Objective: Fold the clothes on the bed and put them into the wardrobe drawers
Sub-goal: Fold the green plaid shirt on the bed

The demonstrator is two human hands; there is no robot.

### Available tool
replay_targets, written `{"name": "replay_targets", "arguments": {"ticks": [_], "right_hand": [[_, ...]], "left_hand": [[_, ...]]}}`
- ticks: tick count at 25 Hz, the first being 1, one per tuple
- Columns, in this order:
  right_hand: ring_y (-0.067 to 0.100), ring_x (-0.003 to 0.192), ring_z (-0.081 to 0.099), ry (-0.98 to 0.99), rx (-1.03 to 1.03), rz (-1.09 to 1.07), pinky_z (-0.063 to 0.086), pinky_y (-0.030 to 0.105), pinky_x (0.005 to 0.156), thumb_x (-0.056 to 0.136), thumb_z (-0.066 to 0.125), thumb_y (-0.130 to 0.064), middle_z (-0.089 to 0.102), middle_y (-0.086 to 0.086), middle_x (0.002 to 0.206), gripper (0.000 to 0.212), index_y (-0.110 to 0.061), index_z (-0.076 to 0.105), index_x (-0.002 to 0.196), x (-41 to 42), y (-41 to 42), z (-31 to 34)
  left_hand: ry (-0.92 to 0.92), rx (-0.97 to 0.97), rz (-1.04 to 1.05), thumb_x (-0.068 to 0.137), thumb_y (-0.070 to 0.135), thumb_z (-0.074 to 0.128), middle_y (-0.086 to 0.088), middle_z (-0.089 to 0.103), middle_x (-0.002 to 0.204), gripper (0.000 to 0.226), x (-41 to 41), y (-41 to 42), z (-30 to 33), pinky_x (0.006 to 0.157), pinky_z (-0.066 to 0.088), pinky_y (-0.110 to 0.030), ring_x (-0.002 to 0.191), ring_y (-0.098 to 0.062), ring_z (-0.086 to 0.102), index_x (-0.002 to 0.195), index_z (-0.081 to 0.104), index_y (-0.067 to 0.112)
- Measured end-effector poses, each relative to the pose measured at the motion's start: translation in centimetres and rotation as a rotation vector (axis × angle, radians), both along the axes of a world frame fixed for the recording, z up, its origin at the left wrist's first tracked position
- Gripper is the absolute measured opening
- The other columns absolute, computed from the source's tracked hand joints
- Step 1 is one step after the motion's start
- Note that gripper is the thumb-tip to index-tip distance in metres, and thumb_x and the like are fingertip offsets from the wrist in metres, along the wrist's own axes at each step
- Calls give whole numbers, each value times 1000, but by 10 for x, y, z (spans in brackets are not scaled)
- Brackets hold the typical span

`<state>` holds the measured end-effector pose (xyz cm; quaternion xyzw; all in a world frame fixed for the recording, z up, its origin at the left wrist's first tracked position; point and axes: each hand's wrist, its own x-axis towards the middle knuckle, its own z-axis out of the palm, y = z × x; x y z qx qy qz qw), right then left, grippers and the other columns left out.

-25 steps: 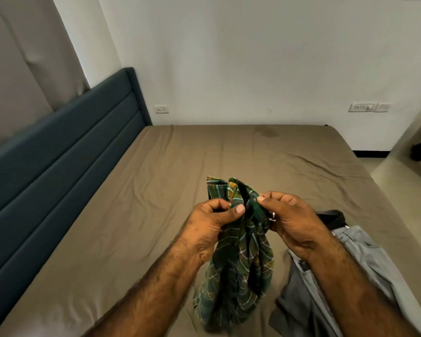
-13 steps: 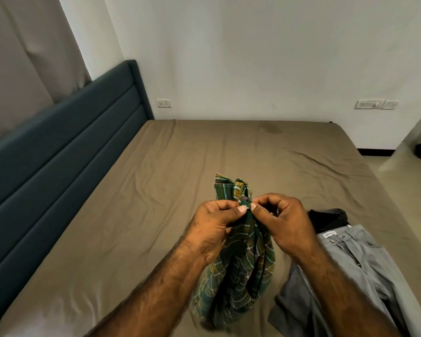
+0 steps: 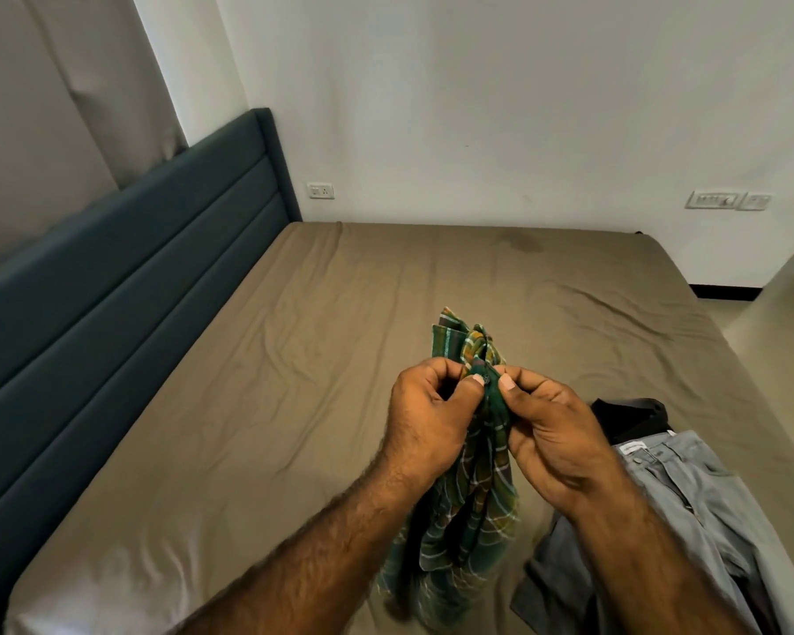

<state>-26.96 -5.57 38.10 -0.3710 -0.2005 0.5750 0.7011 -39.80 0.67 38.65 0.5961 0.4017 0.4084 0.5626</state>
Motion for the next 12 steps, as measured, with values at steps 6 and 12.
{"name": "replay_targets", "arguments": {"ticks": [6, 12], "right_hand": [[28, 76, 72, -183, -116, 55, 63, 33, 67, 89, 66, -11, 72, 24, 88, 24, 9, 70, 100, 2, -1, 1], [30, 87, 74, -38, -33, 3, 66, 37, 75, 95, 58, -8, 73, 27, 102, 31, 14, 64, 117, -5, -4, -2]], "left_hand": [[68, 46, 33, 89, 30, 70, -16, 74, 78, 19, -8, -7, -11, 65, 62, -57, 75, -43, 71, 83, 71, 13], [104, 100, 45, 87, 29, 70, -6, 72, 70, 15, -2, -6, -8, 58, 60, -45, 58, -15, 62, 78, 70, 17]]}}
